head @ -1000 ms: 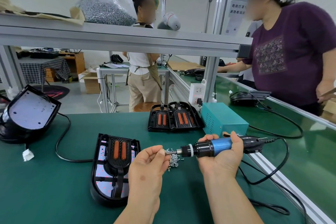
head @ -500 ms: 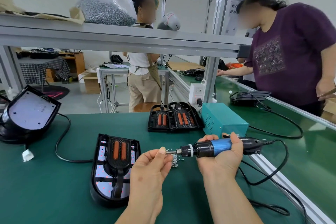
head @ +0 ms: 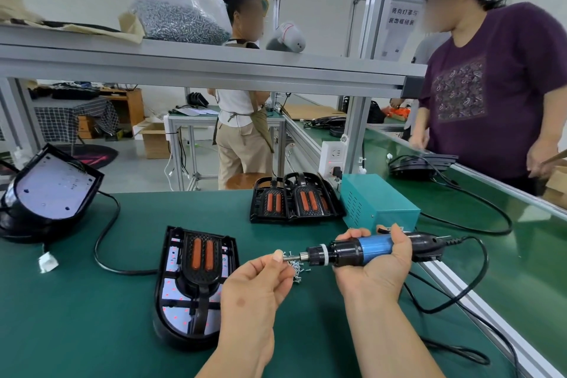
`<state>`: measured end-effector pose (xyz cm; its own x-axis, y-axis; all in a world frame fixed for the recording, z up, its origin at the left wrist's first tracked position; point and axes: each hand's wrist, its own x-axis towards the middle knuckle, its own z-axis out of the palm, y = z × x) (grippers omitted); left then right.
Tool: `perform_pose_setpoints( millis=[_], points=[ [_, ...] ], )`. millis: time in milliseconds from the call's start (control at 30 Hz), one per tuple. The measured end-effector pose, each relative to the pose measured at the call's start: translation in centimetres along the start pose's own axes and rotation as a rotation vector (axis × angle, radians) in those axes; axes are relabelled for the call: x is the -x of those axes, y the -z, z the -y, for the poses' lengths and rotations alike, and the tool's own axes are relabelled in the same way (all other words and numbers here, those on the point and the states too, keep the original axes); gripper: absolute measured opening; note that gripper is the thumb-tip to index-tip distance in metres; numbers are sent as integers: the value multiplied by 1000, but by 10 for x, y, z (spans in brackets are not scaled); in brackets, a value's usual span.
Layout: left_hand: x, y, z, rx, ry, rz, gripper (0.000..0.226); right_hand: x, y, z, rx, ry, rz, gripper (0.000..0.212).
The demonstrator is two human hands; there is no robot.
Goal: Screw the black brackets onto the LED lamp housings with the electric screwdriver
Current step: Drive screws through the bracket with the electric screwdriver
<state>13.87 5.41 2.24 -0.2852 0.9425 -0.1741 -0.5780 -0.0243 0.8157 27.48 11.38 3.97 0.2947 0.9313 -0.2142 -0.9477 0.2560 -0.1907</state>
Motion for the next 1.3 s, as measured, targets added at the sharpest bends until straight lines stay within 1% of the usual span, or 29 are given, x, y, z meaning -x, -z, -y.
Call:
perform_pose_setpoints(
  millis=[400,467,567,633,700,767,800,867,933,967,1067,1133,1167,1200,1233,1300],
  points=[
    [6,-7,8,-56,69,76,10,1,-1,-6,8,-27,-26,18],
    [9,-8,9,-87,92,116,18,0,0,-4,3,-28,-26,19],
    [12,-7,9,-192,128,169,38,-1,0,-2,-17,-32,-20,23],
    [13,-4,7,-274,163,190,40,-1,0,1,-40,-22,-23,25],
    [13,1,-2,-336,211,211,39,-2,0,6,-59,-5,-35,24],
    [12,5,-16,-396,230,225,32,-3,-1,12,-96,12,-56,23],
    [10,6,-24,-432,212,229,28,-3,-1,14,-109,20,-67,23],
    [7,7,-43,-500,122,234,20,-3,-2,18,-117,35,-82,22],
    [2,9,-64,-516,-6,196,11,-3,-2,19,-106,48,-83,21],
    [-3,13,-76,-513,-79,153,10,-3,-2,19,-99,51,-82,21],
    [-20,39,-105,-577,-309,-49,12,-2,-2,17,-92,45,-80,22],
    [-33,66,-115,-672,-396,-214,11,-2,-3,13,-79,40,-70,21],
    [-38,82,-115,-720,-395,-281,15,-1,-3,12,-71,36,-64,21],
    [-42,95,-112,-753,-355,-314,23,-1,-3,10,-63,30,-60,20],
    [-44,107,-106,-771,-282,-303,32,-1,-3,8,-57,26,-59,20],
    [-45,122,-93,-759,-108,-188,47,1,-2,4,-45,18,-52,20]
  ],
)
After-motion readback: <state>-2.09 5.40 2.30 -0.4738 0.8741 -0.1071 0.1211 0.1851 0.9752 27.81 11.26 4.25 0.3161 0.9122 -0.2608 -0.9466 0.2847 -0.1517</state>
